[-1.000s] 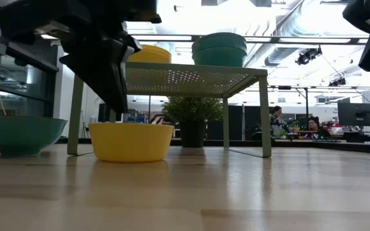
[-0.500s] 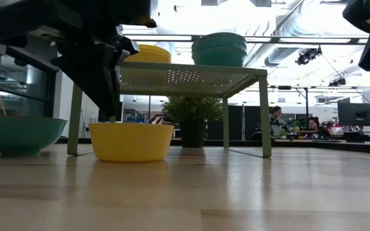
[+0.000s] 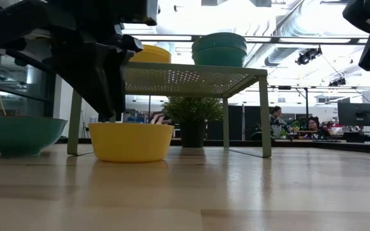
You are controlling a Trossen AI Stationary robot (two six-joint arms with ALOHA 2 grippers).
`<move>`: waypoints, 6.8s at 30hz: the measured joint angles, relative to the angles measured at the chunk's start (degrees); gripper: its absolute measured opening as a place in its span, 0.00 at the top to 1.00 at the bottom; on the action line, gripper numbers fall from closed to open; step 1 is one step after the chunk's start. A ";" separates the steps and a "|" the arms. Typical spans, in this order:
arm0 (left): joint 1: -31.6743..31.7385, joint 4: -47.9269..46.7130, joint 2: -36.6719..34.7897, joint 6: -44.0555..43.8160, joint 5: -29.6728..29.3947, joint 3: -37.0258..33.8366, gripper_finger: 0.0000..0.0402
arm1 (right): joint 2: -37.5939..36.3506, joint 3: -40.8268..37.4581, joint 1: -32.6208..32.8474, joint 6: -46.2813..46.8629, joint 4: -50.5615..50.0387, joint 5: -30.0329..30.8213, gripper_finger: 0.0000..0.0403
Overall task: Pick & Place Mini bowls
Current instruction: Stack the yellow bowl on top of the yellow bowl on the shelf
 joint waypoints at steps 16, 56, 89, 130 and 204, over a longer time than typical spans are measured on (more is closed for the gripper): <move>0.44 -1.40 3.42 1.74 -1.67 0.00 0.68 | 0.02 0.00 0.00 -0.02 0.06 0.02 0.59; 1.14 0.01 7.00 1.58 3.11 -0.07 0.98 | 0.02 0.00 0.07 -0.04 0.45 0.02 0.59; -4.09 -42.83 7.00 4.57 -1.25 37.94 1.00 | 0.02 0.00 0.07 -0.50 0.44 0.00 0.59; 26.12 -43.01 -1.02 22.98 7.10 39.50 1.00 | 0.02 0.00 0.04 -0.54 0.39 0.04 0.59; 26.27 -43.17 -4.67 25.44 -1.58 36.83 0.63 | 0.02 0.00 0.07 -0.52 0.44 0.24 0.59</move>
